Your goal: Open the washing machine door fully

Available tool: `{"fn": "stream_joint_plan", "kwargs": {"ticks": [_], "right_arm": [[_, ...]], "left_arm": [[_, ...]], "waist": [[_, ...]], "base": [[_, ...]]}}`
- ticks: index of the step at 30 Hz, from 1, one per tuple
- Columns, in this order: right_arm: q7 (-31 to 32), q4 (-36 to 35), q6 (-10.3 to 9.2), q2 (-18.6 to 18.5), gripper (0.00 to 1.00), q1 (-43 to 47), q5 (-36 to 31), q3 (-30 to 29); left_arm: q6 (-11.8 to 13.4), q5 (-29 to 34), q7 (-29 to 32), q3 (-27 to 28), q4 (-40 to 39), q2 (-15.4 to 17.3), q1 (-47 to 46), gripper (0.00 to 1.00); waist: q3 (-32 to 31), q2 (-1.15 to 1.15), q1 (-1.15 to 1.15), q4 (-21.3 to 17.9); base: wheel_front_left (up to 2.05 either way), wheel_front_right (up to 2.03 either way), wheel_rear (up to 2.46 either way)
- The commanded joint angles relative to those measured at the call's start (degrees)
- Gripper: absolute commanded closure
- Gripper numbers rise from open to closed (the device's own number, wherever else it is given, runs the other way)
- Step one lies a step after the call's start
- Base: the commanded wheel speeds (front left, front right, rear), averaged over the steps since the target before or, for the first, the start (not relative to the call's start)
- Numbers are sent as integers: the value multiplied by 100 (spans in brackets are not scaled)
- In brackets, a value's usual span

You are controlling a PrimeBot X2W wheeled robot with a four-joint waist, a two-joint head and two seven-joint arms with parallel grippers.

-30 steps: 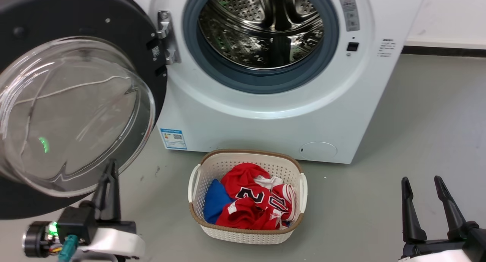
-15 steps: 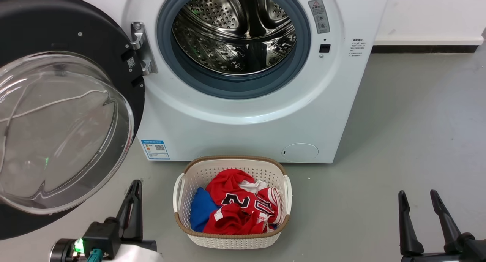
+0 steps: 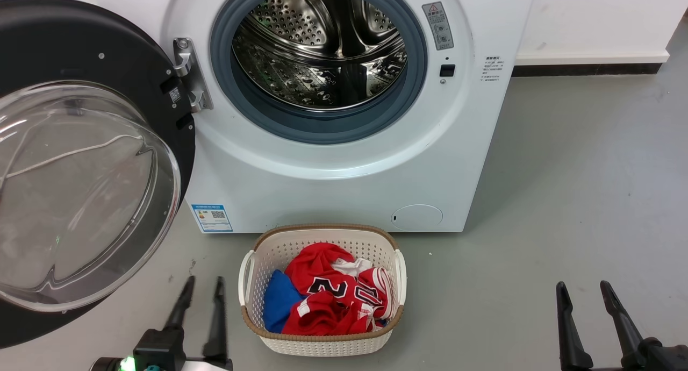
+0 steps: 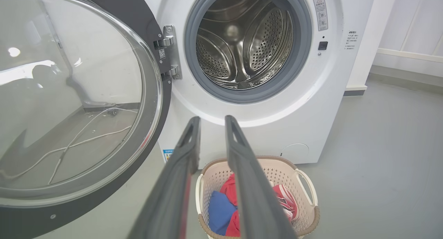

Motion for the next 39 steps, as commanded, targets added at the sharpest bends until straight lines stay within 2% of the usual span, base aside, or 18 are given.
{"fn": "stream_joint_plan", "kwargs": {"ticks": [1,16,17,22,39], "right_arm": [[-10,9,-2,15,0,56,2,8],[-10,40,-2,15,0,10,1,17],[0,28,0,0,100,0,16,10],[17,266,0,0,100,16,82,22],[375,542,0,-114,100,-401,2083,86]], "left_arm": [[-16,-11,-13,-13,11,-10,49,0],[56,-65,-13,-107,105,-17,36,0],[60,-69,0,-117,116,-4,8,100],[50,-143,55,-132,393,-8,44,100],[-72,-2125,527,42,489,-9,-245,100]], "waist": [[-3,0,0,0],[-38,0,0,31],[-39,0,0,31],[-38,0,0,32],[-9,0,0,40]], "base": [[0,0,0],[0,0,0],[0,0,0],[0,0,0],[0,0,0]]}}
